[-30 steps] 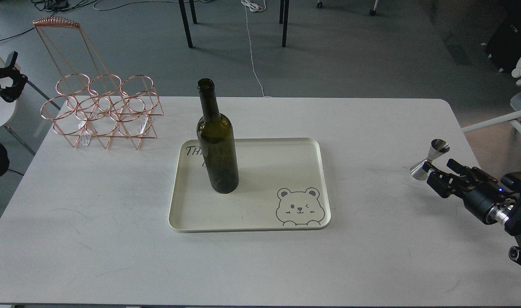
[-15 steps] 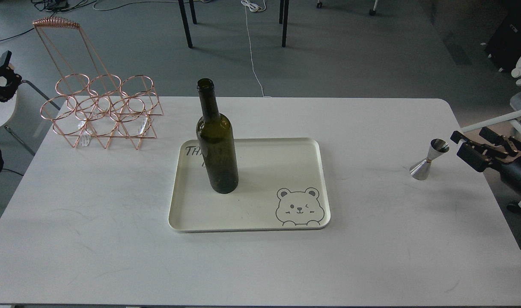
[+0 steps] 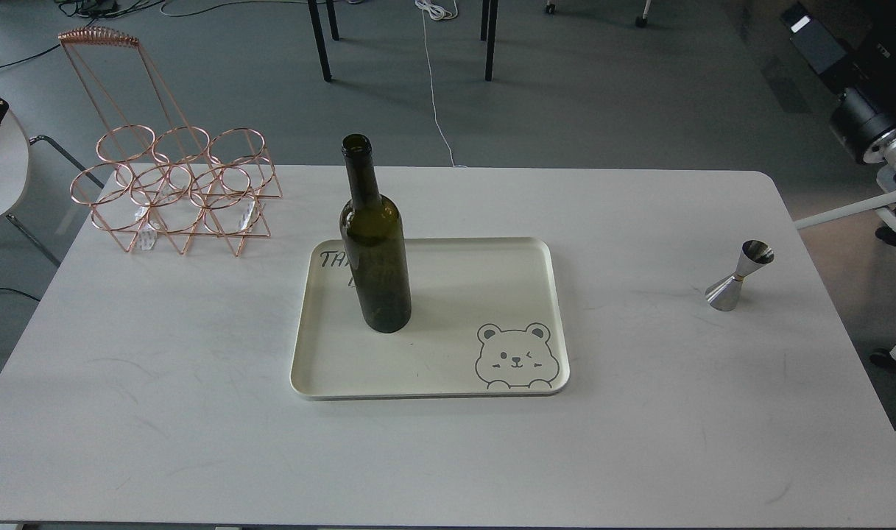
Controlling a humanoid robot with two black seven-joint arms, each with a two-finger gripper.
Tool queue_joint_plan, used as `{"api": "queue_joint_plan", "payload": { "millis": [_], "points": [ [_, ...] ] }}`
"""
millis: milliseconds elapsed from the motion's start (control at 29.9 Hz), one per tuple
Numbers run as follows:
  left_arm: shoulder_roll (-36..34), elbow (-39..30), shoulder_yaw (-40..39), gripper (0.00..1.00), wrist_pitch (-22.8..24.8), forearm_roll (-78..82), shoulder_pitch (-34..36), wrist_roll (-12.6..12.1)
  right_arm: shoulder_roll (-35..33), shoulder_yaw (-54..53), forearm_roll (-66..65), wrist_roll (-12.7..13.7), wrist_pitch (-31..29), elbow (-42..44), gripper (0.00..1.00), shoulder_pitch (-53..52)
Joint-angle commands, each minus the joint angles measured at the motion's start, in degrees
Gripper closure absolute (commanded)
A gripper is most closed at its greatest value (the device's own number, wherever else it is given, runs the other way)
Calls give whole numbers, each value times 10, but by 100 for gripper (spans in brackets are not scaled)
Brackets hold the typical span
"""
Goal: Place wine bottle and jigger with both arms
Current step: 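Open the right gripper and withdraw it from the jigger, then reach the left gripper toward the neck of the green wine bottle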
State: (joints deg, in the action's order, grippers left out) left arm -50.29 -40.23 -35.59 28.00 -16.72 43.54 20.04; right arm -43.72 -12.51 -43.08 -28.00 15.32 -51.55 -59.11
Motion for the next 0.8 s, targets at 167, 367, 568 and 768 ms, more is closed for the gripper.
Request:
{"api": "queue_joint_plan", "payload": {
  "millis": [167, 367, 568, 768],
  "points": [
    [-98, -164, 2, 1, 0, 134, -6, 3, 35, -70, 228, 0, -85, 17, 13, 3],
    [-132, -268, 0, 2, 0, 262, -4, 5, 36, -105, 352, 0, -146, 21, 12, 6],
    [-189, -428, -1, 2, -28, 456, 0, -9, 45, -121, 528, 0, -250, 66, 11, 44],
    [-194, -516, -2, 2, -99, 684, 1, -8, 81, -146, 604, 0, -303, 133, 11, 65]
  ]
}}
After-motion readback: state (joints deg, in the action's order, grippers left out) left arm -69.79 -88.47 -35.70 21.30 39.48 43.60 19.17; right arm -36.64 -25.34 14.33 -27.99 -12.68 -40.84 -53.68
